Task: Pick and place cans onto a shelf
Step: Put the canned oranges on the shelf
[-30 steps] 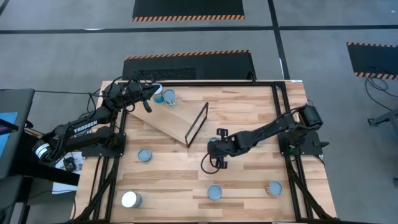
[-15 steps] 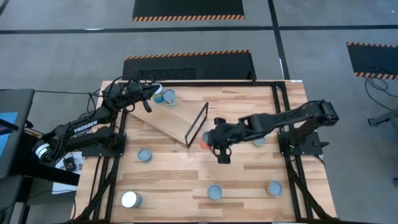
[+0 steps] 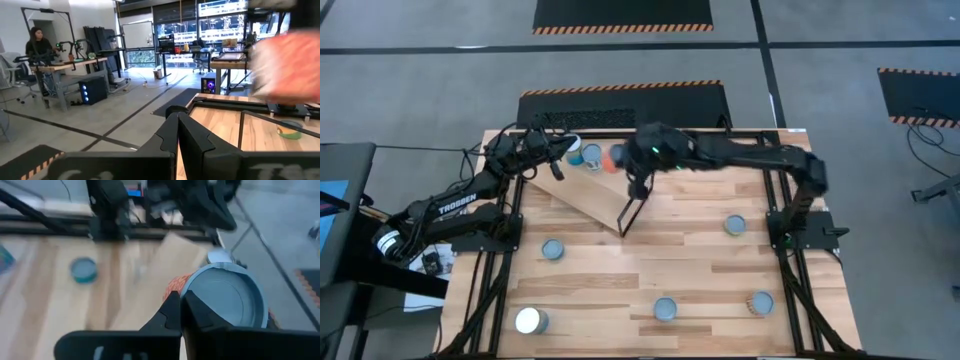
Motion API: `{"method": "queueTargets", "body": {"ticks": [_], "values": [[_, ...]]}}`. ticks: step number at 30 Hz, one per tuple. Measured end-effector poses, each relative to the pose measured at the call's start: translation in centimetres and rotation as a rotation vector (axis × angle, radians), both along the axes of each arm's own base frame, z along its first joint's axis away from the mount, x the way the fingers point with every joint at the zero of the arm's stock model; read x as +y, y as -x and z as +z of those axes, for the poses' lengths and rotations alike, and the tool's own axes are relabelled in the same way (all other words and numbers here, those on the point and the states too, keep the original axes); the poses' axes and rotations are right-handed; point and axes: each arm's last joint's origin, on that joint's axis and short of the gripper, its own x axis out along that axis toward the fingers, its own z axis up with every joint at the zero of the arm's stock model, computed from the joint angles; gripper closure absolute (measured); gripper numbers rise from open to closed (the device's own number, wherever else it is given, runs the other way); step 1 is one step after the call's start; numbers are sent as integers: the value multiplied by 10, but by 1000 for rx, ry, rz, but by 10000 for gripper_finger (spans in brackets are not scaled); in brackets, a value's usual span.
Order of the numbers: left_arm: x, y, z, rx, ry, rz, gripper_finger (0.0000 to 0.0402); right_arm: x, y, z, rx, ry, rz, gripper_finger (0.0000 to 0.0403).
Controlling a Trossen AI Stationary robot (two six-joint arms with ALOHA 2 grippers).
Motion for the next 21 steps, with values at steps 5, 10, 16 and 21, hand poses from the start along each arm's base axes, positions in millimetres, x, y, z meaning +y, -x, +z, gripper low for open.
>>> {"method": "queueTargets", "body": {"ticks": [5,10,16,21], "values": [[0,0,0,3,-6,1,400,-34,-34,-35,137,-11,4,391],[0,0,-1,11,-7,1,400,-55,-54,-70,269,-33,-23,390],[0,0,-1,12,-6,1,400,-66,-67,-104,341,-52,-39,389],[0,0,-1,11,-6,1,400,-69,-73,-118,348,-65,-46,388]]}}
